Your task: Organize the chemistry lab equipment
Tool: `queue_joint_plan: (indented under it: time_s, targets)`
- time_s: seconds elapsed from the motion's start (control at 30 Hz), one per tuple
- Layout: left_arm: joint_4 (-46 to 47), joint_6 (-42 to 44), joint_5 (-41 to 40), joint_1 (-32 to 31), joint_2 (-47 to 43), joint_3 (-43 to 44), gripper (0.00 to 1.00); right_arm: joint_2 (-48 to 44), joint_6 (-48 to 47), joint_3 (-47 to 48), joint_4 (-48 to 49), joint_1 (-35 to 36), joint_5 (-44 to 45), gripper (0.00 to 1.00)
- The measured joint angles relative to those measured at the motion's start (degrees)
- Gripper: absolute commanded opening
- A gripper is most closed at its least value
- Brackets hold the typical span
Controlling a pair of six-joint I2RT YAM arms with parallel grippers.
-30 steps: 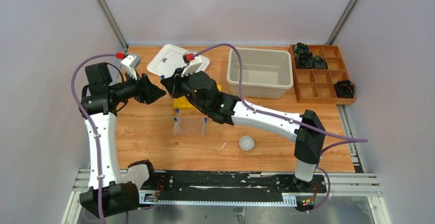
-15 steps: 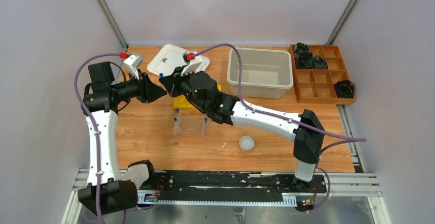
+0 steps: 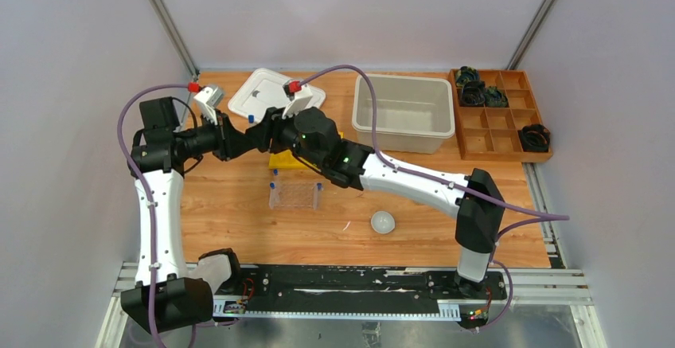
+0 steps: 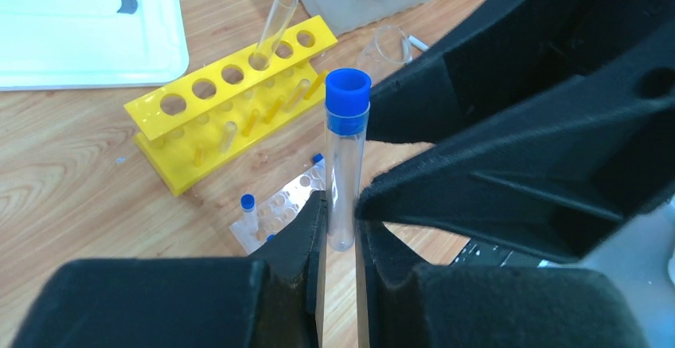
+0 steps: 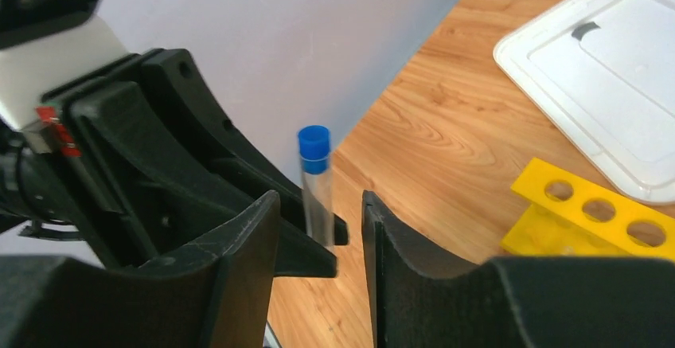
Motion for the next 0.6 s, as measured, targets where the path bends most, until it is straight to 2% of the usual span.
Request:
queue_joint_plan:
  time_s: [0.13,0.33,0.6]
  targets:
    - [0.02,1.05,-0.42,-0.09,0.00,-0.90,0.00,0.04,1.68,0.79,-5.25,-2.71,-5.31,0.43]
    - [-0.02,1.92,-0.68,-0.68,-0.02,-1.27,0.00,1.70,2.23,8.48,-12.50,-5.92,-13.51,0.41]
    - [-0.02,2.14,-1.01,-1.09,-0.02,-1.27,0.00,4.31,1.55,12.90,-17.55,-6.64,-17.03,0.40]
